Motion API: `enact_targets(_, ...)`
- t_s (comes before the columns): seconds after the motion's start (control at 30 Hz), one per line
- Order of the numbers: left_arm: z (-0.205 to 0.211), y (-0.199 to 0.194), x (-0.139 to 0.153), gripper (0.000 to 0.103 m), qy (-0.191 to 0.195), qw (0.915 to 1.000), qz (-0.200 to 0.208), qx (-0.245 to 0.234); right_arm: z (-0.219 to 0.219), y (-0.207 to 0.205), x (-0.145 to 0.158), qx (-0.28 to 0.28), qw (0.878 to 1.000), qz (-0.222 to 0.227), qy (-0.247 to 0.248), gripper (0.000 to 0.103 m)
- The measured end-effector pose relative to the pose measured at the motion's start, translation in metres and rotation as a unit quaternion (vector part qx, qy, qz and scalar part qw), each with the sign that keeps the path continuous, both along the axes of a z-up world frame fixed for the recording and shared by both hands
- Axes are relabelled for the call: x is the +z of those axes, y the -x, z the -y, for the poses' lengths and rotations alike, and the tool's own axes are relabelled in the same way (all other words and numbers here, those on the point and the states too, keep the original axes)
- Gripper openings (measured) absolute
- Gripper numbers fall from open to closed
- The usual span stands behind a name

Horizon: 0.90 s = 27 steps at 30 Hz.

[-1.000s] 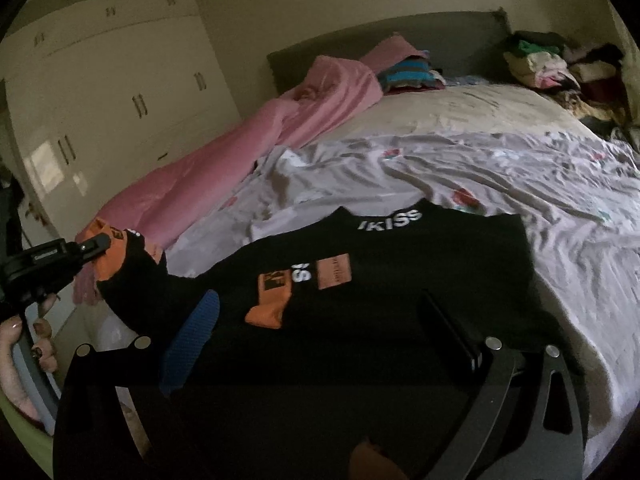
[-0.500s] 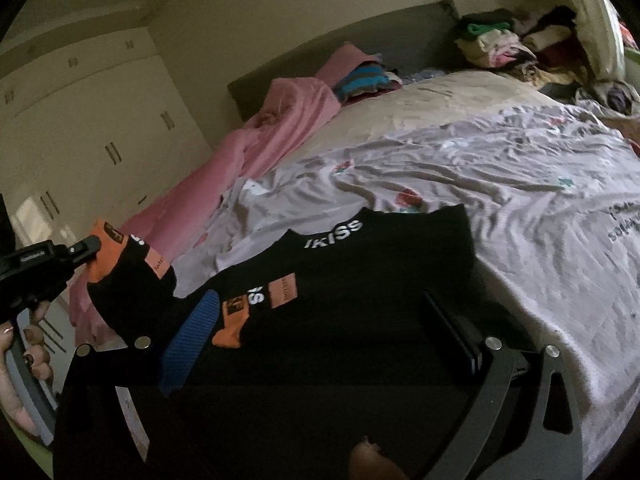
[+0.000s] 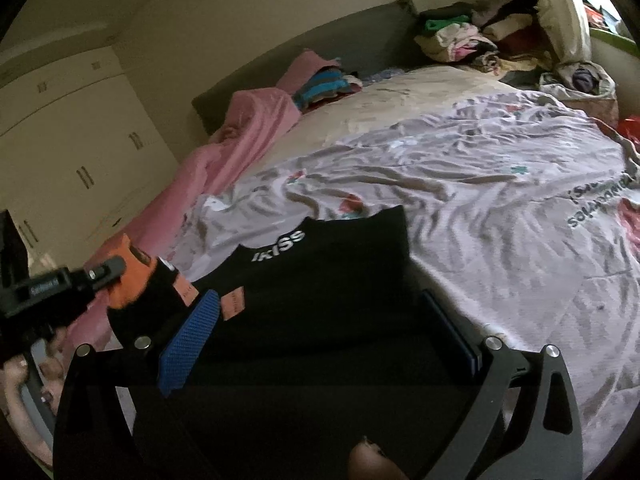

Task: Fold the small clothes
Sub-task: 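Lift the sleeve with the left gripper and fold it across the shirt body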

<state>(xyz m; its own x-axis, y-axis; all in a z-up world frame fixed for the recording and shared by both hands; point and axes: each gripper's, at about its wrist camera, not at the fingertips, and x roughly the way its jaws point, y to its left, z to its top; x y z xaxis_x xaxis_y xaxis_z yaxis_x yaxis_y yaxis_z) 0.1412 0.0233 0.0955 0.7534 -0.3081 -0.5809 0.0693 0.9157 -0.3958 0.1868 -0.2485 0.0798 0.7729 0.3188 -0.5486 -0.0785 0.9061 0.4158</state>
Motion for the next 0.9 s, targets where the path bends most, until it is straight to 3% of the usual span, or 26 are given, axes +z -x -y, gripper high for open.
enact_targets(0.2,0.021,-0.008,-0.036,0.0,0.014,0.9982,-0.034,-0.046,0.02,-0.004,-0.012,-0.032,0.999,-0.018,0.008,0.098)
enact_targets(0.47,0.038,-0.004,-0.059,0.003,0.044,0.9912,-0.05,-0.114,0.041,-0.005,-0.024,-0.065,0.997,-0.035,0.024,0.098)
enact_targets(0.57,0.041,0.001,-0.06,0.017,0.053,0.9888,-0.048,-0.131,0.041,-0.006,-0.026,-0.064,0.997,-0.042,0.028,0.098)
enact_targets(0.67,0.038,0.005,-0.058,0.021,0.057,0.9882,-0.041,-0.136,0.033,-0.007,-0.029,-0.053,0.997,-0.047,0.036,0.098)
enact_targets(0.73,0.031,0.005,-0.056,0.029,0.049,0.9906,-0.038,-0.122,0.026,-0.008,-0.03,-0.035,0.997,-0.054,0.035,0.098)
enact_targets(0.83,0.015,0.003,-0.056,0.044,0.027,0.9952,-0.039,-0.085,-0.001,-0.012,-0.04,0.024,0.996,-0.075,0.034,0.098)
enact_targets(0.9,0.004,0.001,-0.059,0.063,0.009,0.9971,-0.042,-0.062,-0.019,-0.014,-0.047,0.052,0.994,-0.087,0.033,0.098)
